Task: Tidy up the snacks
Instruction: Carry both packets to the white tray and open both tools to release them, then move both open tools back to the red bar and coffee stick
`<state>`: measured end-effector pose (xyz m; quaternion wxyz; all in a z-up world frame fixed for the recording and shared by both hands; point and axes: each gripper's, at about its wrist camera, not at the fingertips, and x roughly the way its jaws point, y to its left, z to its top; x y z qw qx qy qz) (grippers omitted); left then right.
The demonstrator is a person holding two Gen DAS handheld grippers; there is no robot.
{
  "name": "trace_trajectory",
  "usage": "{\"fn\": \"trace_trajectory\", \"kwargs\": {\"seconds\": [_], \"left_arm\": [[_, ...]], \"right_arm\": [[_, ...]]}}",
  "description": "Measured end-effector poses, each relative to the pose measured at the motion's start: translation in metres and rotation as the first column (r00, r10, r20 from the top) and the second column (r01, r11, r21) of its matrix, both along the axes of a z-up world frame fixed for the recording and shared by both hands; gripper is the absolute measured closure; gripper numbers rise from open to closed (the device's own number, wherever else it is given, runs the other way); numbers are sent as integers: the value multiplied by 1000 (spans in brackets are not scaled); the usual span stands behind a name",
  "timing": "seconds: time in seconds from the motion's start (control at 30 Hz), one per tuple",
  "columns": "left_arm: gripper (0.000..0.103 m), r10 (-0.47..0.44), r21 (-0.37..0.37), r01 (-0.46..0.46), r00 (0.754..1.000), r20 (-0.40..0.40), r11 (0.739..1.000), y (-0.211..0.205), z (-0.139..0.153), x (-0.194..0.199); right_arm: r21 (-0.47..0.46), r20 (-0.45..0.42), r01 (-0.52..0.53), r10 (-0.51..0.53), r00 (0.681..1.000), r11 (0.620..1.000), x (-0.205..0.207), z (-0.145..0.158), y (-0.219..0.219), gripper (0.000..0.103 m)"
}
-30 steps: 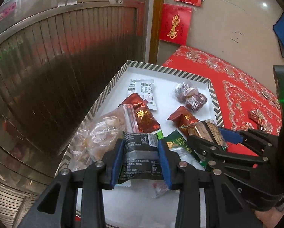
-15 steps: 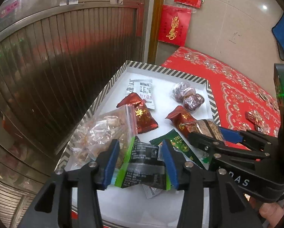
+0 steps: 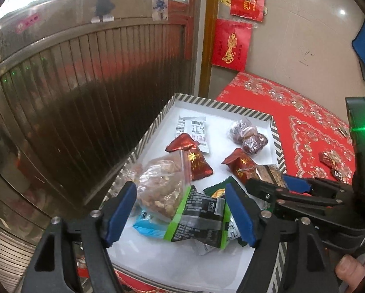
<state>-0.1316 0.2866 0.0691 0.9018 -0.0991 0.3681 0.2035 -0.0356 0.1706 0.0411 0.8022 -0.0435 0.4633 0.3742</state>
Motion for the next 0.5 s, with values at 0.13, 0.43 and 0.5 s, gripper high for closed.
{"fn": "trace_trajectory", "kwargs": {"seconds": [0.13,0.43,0.5], "left_arm": [[22,2,4,-2,1000,14,1000,0,4,-2],[15,-25,1,25,999,21,1000,-13,7,1],[11,-40,4,40,999,21,999,-19,8,4]], "right_arm": [[17,17,4,-4,1000,1000,-2,5,-2,50],[20,39,37,-38,999,999,-1,13,-21,44],[18,47,52,-53,997,998,-2,15,-30,44]]}}
